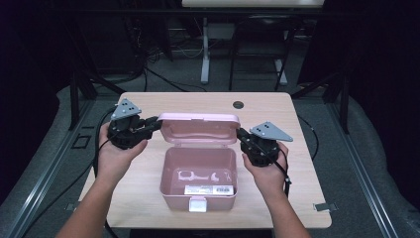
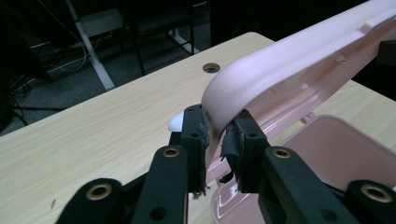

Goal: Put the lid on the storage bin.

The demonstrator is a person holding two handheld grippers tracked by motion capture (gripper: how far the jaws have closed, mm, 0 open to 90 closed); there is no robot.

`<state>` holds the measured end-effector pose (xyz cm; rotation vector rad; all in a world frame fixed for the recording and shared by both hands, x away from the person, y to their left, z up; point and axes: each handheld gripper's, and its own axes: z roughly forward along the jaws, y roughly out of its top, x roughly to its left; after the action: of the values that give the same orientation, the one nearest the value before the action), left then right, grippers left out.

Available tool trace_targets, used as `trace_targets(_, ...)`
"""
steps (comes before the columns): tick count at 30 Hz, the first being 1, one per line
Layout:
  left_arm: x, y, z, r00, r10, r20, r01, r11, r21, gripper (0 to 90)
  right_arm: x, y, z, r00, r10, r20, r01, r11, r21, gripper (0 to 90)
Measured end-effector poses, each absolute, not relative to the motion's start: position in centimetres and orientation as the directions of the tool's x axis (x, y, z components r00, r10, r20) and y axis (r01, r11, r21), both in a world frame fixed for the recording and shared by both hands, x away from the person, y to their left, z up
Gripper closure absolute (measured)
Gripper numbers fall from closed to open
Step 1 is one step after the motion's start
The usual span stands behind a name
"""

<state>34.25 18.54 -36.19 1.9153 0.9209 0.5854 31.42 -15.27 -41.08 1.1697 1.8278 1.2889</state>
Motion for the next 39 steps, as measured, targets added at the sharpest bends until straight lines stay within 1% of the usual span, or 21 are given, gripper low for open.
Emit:
trace_targets(9,34.4,18.6,-36.1,0.610,0.792,0.026,0.372,-0.316,0.873,80.0,31.2,-15.9,-40.5,-0.439,0.897,0.041,0.324,0.116,0.939,85.4)
trace_targets(15,34.4,18.7,-35.9,0.612,0.791,0.021,0.374,-0.313,0.873,82.3,30.7,-16.2,-40.0,-0.436,0.899,0.037,0.318,0.116,0.941,85.4)
trace_targets(21,33.9,18.7,-35.8,0.624,0.781,0.013,0.369,-0.310,0.876,81.0,30.6,-17.0,-39.6,-0.421,0.906,0.051,0.310,0.090,0.947,85.5)
trace_targets(29,33.0,18.9,-35.8,0.631,0.775,0.018,0.358,-0.312,0.880,79.6,30.8,-17.1,-39.7,-0.421,0.905,0.057,0.314,0.086,0.946,84.4)
trace_targets(36,32.6,19.4,-36.2,0.647,0.763,-0.017,0.365,-0.291,0.884,78.5,30.6,-17.0,-39.5,-0.433,0.899,0.065,0.306,0.079,0.949,83.4)
trace_targets(39,32.5,19.4,-36.3,0.648,0.761,-0.017,0.365,-0.291,0.884,78.3,30.6,-16.9,-39.5,-0.436,0.898,0.067,0.310,0.080,0.948,82.4)
